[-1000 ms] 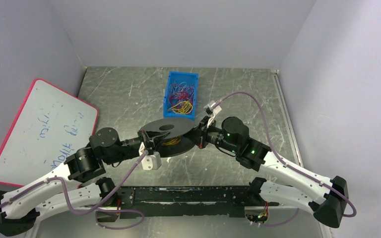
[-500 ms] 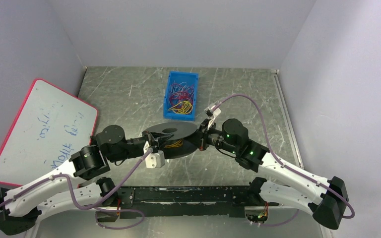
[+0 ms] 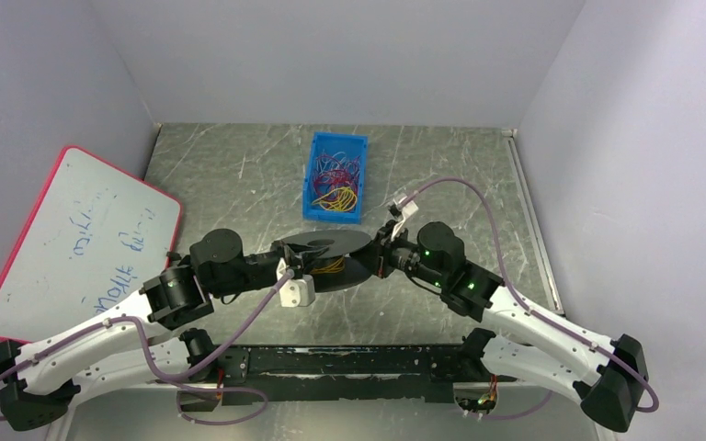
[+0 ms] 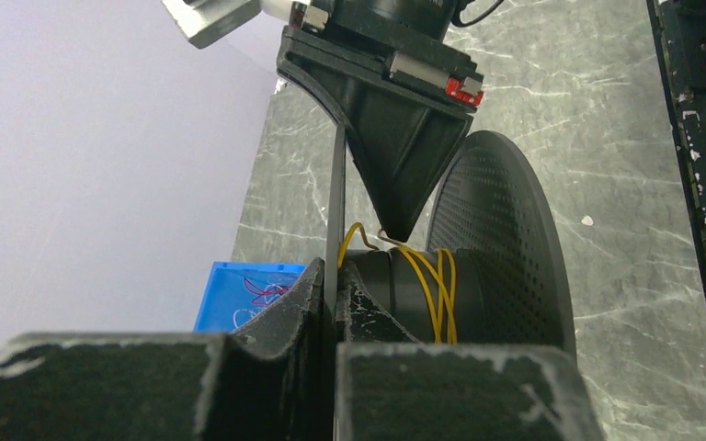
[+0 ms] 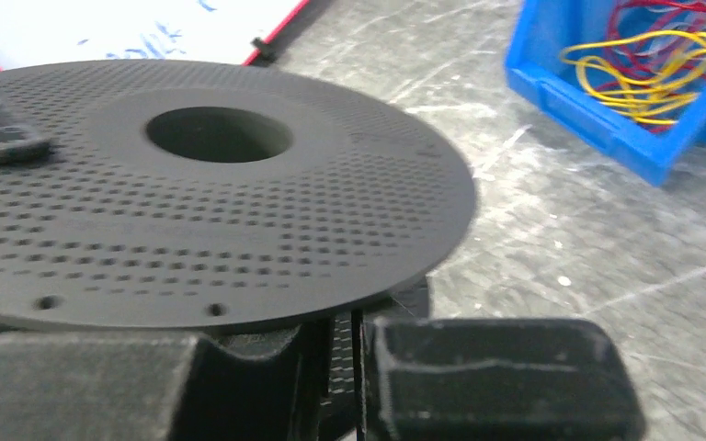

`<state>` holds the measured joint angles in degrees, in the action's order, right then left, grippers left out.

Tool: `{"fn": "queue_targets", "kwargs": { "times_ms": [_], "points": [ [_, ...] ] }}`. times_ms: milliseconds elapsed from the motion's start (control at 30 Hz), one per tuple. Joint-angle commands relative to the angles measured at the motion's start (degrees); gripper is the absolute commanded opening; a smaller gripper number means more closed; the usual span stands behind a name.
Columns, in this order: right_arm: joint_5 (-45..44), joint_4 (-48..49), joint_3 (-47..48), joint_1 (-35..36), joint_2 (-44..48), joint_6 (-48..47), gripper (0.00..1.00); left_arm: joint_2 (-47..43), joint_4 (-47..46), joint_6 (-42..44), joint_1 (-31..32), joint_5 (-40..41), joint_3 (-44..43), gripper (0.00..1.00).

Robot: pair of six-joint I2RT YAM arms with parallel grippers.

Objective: Wrap the cables

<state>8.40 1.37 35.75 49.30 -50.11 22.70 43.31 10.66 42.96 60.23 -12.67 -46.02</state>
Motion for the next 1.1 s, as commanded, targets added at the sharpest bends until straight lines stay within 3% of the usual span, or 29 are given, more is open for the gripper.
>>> {"fn": "queue_targets", "kwargs": {
  "times_ms": [0,333,733,1067],
  "points": [
    [-5.7,-5.0,-1.7,-1.4,-0.1,-1.9,0.17,-0.7,-13.5,-1.2,1.1,-1.8,-2.0,0.07],
    [-8.2,-8.7,0.9,-1.4,2.3,-3.1,0.32,1.8,-10.6,0.7,1.1,6.5,-1.9,0.07],
    [-17.8,-17.2,6.4,-1.3,4.8,-7.5,0.46,3.5,-6.8,3.0,1.0,20.3,-1.9,0.07],
    [-24.4,-18.1,7.8,-1.4,5.8,-9.3,0.5,7.2,-3.8,5.9,1.1,41.4,-0.5,0.07]
  ]
}}
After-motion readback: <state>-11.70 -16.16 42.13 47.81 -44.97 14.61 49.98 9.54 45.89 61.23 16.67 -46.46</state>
